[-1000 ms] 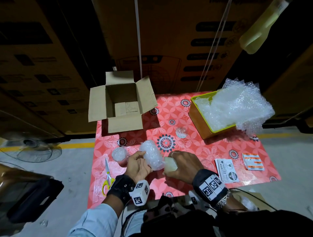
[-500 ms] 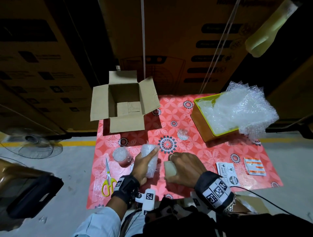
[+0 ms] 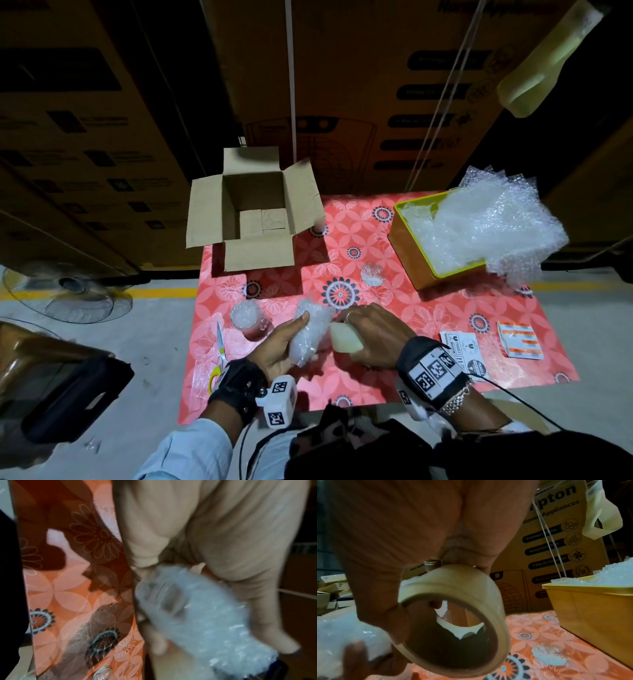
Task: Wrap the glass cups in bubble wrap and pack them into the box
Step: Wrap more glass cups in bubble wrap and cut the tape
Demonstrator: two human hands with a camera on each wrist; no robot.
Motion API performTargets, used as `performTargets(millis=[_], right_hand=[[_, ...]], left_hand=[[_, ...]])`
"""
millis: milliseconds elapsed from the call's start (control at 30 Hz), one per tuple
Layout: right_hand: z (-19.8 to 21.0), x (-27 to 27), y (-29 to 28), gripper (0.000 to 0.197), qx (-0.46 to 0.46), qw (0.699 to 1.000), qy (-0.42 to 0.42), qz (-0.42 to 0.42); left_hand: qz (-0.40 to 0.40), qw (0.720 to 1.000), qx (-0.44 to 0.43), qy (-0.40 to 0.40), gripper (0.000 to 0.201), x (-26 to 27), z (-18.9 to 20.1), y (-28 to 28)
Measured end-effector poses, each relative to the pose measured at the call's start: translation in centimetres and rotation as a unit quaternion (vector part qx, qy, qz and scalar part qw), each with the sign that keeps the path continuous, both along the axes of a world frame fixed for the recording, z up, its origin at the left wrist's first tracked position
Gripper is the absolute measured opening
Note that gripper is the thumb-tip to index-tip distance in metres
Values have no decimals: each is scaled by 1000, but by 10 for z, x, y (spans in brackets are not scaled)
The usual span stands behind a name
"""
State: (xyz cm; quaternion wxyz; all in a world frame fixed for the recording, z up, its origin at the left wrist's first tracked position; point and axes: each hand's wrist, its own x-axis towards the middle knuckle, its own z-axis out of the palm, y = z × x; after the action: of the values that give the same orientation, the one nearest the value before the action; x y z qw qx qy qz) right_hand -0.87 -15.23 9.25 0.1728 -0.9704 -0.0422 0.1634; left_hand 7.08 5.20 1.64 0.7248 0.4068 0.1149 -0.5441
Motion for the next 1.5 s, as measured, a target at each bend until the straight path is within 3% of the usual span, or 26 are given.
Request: performTargets(millis=[100,300,400,500,600,667,733,833,900,967,1100,1200,1267,1333,1400,1500], right_hand=[[-4,-6,0,59,20,1000,-2,-12],[-9,-12,22,61,16,997,-35,-62],[-12,-12,36,60,10,996,-45,-80],[-9,-9,42,58,15,995,-57,-78],[-7,-8,35,52,23,995,-57,-77],[-8,-9,24,45,30,995,-33,-93],[-10,-9,15,50,25,993,-17,-111],[-12,-8,11,63,38,992,-15,-123],[-12,-7,13,56,39,991,-24,-125],[-13,-7,16,42,27,992,-24,-119],[-15,-15,23,38,28,991,2,-128],[-16,-18,29,35,38,987,-10,-156],[-14,-15,31,31,34,985,-24,-166],[-12,-12,30,28,28,985,-32,-164],[-11,-11,30,27,34,986,-37,-161],[-15,-13,32,29,39,986,-49,-152]], left_hand=[[20,999,33,21,52,-1,-2,5],[36,995,96,-16,65,-4,10,-3],[28,989,109,-94,66,-7,22,-19],[46,944,229,-232,83,-12,20,-30],[107,918,262,-277,88,-6,2,-25],[99,927,237,-272,91,1,0,-20],[65,947,183,-256,80,3,7,-19],[30,981,116,-154,79,1,13,-15],[26,989,107,-100,83,0,4,-11],[14,986,116,-120,72,-1,0,-7],[38,959,199,-197,65,-4,-9,-9],[89,893,329,-296,73,-14,-15,-18],[98,850,370,-363,68,-27,4,-25],[65,850,365,-374,63,-35,20,-31],[5,842,381,-383,78,-36,29,-33],[3,817,390,-424,112,-20,19,-28]])
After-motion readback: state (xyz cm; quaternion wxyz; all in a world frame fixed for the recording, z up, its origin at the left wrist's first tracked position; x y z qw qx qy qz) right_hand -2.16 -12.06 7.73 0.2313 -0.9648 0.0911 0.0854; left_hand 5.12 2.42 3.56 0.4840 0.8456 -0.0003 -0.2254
